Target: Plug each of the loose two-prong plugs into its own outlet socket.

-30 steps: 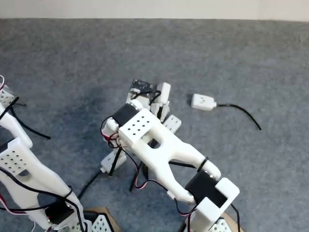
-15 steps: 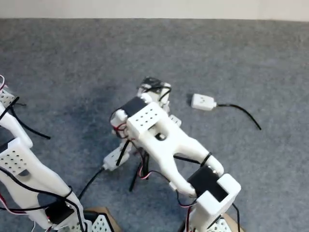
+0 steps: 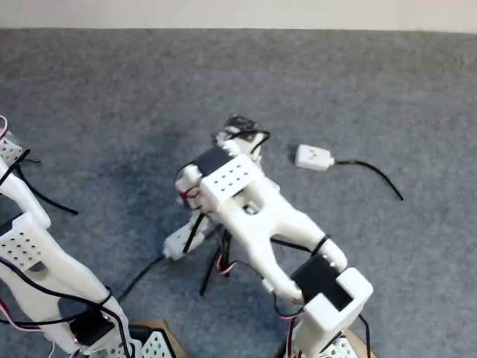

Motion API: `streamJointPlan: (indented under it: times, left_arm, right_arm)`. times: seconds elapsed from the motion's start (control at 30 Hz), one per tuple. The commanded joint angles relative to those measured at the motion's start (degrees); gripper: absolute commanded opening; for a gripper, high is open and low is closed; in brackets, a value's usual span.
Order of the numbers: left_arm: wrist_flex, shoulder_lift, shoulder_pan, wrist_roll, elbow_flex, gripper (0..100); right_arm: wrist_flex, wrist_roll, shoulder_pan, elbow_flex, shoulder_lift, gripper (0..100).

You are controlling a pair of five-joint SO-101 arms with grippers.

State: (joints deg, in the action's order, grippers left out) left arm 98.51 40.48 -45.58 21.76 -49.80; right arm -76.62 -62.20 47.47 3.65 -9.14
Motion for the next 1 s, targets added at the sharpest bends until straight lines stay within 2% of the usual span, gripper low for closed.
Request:
streamJointPlan:
  times: [0.0,0.37,0.63,0.97]
  left_arm:
    - [-0.09,-0.66,-0.13,0.53,-2.33,34]
    - [-0.26,-0.66,-0.4,0.53,-2.33,34]
    - [-0.18,-0.66,-0.22,0.53,-2.33,34]
    - [-0.09,-0.75,-0.31,0.53,-2.33,34]
  right_arm:
    - [0.13,-0.79,5.41,0.22,0.04,0.5]
    - [0.48,-1.58,12.53,4.09,-0.04,0.5]
    - [0.31,-1.49,12.09,4.09,-0.13,0.5]
    - [0.48,-0.18,6.37,4.09,-0.13,0.5]
